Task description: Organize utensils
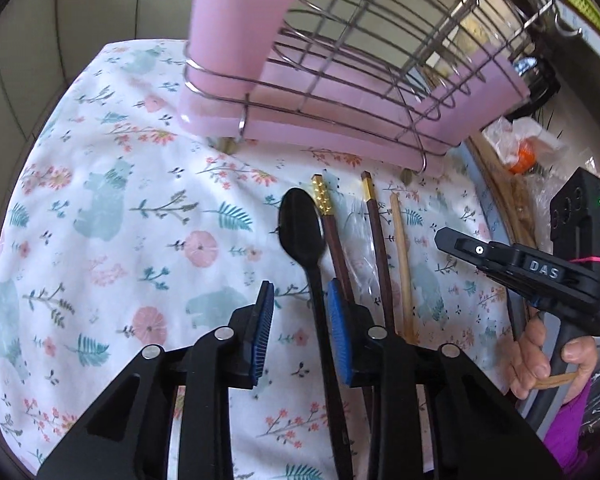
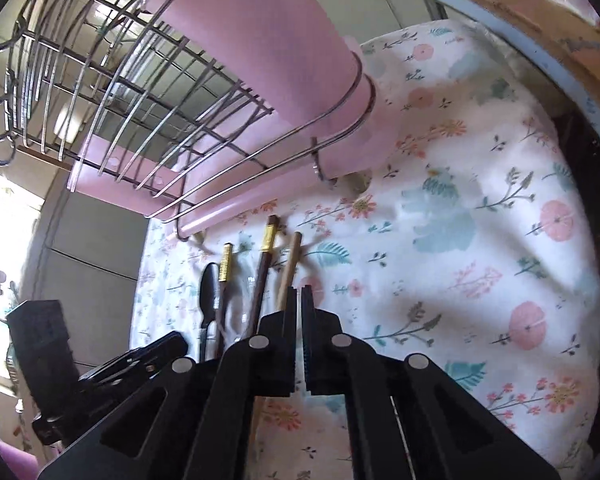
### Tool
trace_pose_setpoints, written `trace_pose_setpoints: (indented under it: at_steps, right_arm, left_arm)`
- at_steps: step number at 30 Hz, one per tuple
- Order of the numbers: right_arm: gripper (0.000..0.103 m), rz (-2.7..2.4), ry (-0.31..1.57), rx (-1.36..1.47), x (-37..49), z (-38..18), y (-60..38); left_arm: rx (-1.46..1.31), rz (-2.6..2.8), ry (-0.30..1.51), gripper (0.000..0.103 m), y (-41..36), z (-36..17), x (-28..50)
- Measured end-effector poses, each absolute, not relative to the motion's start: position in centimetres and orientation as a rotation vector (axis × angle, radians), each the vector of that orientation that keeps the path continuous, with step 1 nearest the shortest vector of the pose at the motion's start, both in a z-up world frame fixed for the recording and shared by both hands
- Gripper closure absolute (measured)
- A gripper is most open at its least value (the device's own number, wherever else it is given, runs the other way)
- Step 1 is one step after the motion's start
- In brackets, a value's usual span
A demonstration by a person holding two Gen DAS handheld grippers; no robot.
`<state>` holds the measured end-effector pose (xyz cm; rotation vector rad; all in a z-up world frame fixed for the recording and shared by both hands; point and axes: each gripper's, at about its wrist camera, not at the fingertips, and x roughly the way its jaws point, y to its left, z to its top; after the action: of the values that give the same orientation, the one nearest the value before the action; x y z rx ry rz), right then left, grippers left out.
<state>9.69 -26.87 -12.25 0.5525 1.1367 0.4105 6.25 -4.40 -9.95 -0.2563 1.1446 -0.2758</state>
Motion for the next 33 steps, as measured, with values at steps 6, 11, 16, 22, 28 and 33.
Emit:
trace_pose_setpoints:
  at_steps: [6, 11, 16, 22, 28, 33]
  right_arm:
    - [0.088, 0.432, 1.145, 0.553, 9.6, -12.4, -26.1]
    - [0.088, 0.423, 1.159, 0.547, 9.6, -12.8, -25.4]
    - [0.088, 0.411, 1.186, 0.561, 10.0, -13.4, -25.2]
    - [0.088, 0.394, 1.238, 0.553, 10.9, -14.4, -24.0]
    - [0.088, 0.386, 1.247, 0.531, 11.2, -14.8, -22.8]
    - [0.095, 0.388, 1.235, 0.491, 11.2, -14.9, -22.3]
  left_arm:
    - [-0.216, -0.269, 1.213, 0.092, -6.0, -11.4, 7.7]
    - [-0.269, -0.242, 1.204, 0.096, -5.0, -11.5, 7.5]
    - [-0.328, -0.154, 1.185, 0.096, -2.1, -11.1, 6.7]
    - [-0.285, -0.140, 1.212, 0.096, -0.4, -11.0, 6.6]
    - [-0.223, -0.158, 1.285, 0.095, -0.5, -11.0, 7.9]
    - [-0.245, -0.182, 1.362, 0.095, -0.2, -11.6, 9.3]
